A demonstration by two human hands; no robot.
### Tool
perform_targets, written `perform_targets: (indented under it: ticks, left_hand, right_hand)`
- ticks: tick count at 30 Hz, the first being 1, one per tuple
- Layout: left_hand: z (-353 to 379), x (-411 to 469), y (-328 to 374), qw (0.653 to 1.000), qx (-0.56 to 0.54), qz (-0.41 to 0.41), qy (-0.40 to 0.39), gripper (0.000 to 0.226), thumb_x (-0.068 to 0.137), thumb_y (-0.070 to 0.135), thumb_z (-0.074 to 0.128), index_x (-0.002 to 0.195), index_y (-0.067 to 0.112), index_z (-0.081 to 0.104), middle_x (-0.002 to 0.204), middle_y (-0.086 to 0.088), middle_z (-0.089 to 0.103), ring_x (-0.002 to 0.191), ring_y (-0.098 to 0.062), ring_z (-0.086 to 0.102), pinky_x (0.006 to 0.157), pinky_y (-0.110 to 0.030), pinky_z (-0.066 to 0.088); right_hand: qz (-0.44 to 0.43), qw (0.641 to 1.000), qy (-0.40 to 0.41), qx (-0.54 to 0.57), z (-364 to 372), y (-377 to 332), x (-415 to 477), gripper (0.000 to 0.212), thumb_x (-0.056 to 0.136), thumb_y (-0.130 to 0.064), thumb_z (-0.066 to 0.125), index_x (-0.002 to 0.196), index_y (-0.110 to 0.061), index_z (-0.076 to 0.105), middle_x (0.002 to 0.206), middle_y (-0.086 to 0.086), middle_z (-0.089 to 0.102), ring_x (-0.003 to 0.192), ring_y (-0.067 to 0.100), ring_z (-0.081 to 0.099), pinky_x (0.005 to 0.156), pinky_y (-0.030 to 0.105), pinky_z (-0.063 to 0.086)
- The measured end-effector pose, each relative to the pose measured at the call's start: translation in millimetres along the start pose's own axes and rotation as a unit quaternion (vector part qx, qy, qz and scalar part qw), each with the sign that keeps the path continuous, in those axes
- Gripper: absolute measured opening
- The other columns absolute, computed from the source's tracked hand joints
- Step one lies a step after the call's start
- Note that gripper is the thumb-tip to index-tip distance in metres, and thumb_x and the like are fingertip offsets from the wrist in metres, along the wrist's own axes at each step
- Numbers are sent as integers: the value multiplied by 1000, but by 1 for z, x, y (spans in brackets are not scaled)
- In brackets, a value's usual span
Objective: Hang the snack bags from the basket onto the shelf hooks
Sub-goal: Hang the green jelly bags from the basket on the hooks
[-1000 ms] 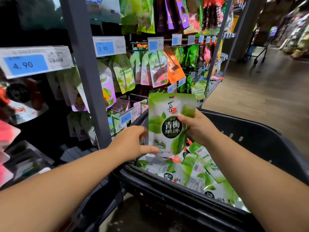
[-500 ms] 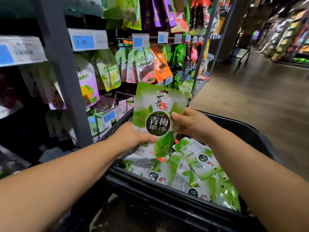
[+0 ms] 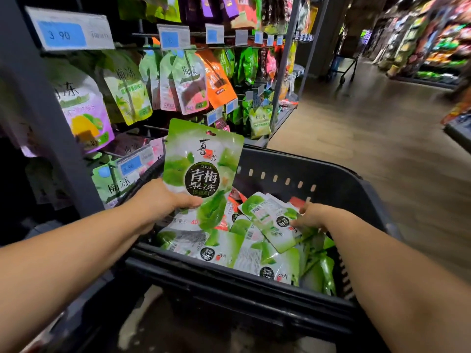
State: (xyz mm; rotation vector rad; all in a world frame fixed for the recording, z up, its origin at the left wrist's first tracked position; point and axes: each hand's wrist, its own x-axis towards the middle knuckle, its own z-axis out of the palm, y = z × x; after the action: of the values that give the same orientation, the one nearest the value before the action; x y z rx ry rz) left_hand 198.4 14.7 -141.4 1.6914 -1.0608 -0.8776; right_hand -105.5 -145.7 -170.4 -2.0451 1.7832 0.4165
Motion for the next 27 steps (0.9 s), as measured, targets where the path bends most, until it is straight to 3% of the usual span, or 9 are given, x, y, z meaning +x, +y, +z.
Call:
perform_targets:
  ticks: [4,8,10,12,15,18,20,23,27]
  left_hand:
    - [0,-2,0,1000,5,-1,5,22,66,11,88,83,13,75,66,4,73,56,-6,62,49,-20,39]
    - [-4,-2,-2,1000,8,-3,17,36,56,20,93,86,10,76,77,-4,76,68,-18,66,53,-22,42]
    - [-5,-1,-3,1000,8,5,14,39,55,19,93,89,12,76,81,-2,77,78,-22,70,61,-24,46]
    - [-5,0,-2,1000,9,9,16,34,60,15,92,90,12,77,83,-2,78,86,-24,72,73,-28,51]
    - [-6,2,-4,1000,17,5,14,34,61,17,92,92,13,78,86,-1,78,93,-25,73,96,-39,52]
    - [-8,1,-4,1000,17,4,13,44,52,29,95,91,15,79,86,0,78,93,-25,73,98,-46,51]
    - [-8,2,-4,1000,13,7,14,52,45,36,94,92,17,79,87,3,78,93,-22,72,97,-41,52]
    - [-8,1,-5,1000,0,7,18,37,59,25,93,91,15,79,86,2,78,93,-21,72,93,-34,51]
    - [-8,0,-3,999,-10,13,33,36,57,21,94,89,15,77,85,2,78,88,-19,72,86,-31,52]
  right_hand:
    - [17,997,11,73,2,4,8,78,84,-48,74,142,-5,46,140,12,51,122,28,54,93,35,50]
    - [-10,993,10,116,-1,4,11,83,80,-37,81,147,-15,37,147,8,44,132,29,46,102,36,40]
    - [-42,987,4,152,-2,3,13,72,81,-29,81,142,-25,43,147,4,46,131,27,46,105,34,38]
    - [-69,977,0,199,-3,2,19,48,81,-24,80,123,-30,58,139,3,53,123,25,52,109,39,40]
    - [-122,942,-21,313,-5,0,20,13,83,-14,78,93,-20,72,106,5,71,98,19,64,106,45,47]
    - [-156,898,-59,406,-11,-4,11,4,83,-9,76,87,-9,77,92,10,76,87,22,70,98,40,54]
    - [-183,872,-74,447,-15,-11,5,7,84,-7,73,90,-8,77,88,10,76,82,21,70,84,33,57]
    - [-225,852,-95,462,-21,-23,-5,21,82,-4,74,101,-14,72,83,-1,75,77,9,67,69,18,49]
    - [-266,837,-131,460,-24,-31,-7,58,54,-9,84,110,-15,69,97,4,74,96,19,65,91,30,47]
